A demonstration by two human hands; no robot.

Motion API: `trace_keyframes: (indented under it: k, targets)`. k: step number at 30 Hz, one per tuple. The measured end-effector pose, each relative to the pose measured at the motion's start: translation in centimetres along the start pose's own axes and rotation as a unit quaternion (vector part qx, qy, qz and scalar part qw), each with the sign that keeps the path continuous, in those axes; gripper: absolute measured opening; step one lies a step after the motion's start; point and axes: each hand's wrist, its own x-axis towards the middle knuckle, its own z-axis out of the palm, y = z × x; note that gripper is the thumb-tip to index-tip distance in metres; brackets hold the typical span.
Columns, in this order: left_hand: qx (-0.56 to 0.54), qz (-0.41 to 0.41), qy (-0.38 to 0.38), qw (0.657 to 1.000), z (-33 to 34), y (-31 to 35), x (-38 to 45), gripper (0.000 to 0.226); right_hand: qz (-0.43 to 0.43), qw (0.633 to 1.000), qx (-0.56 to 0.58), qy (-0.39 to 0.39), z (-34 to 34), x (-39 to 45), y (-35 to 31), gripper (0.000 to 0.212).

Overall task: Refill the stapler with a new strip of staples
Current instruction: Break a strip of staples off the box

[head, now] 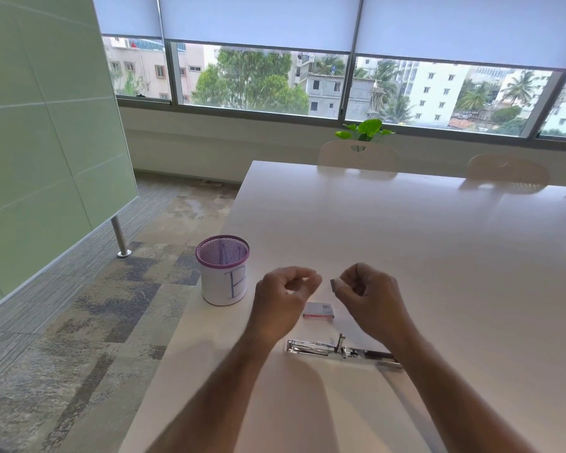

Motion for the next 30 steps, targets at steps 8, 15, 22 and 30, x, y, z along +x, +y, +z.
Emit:
trace_keyframes:
  k: [8,15,22,30]
  targets:
    - [-0.238,-0.032,-0.053,0.969,0.5,1.5,-1.4,0.015,-0.117,0.993,-0.034,-0.005,-0.6,-1.1,-1.8,0.012]
    - [-0.182,0.025,-0.041,0.982,0.1,1.1,-1.3,0.028,0.115,0.936,0.296,-0.150,-1.9,-1.1,-2.5,0.009]
    - [-0.164,0.127,-0.053,0.977,0.2,0.8,-1.2,0.021,0.164,0.853,0.411,-0.275,-3.0,-0.9,-2.2,0.026]
    - [-0.035,0.089,-0.143,0.985,-2.3,1.0,-0.8,0.012,0.033,0.955,0.229,-0.186,-3.2,-1.4,-1.8,0.007]
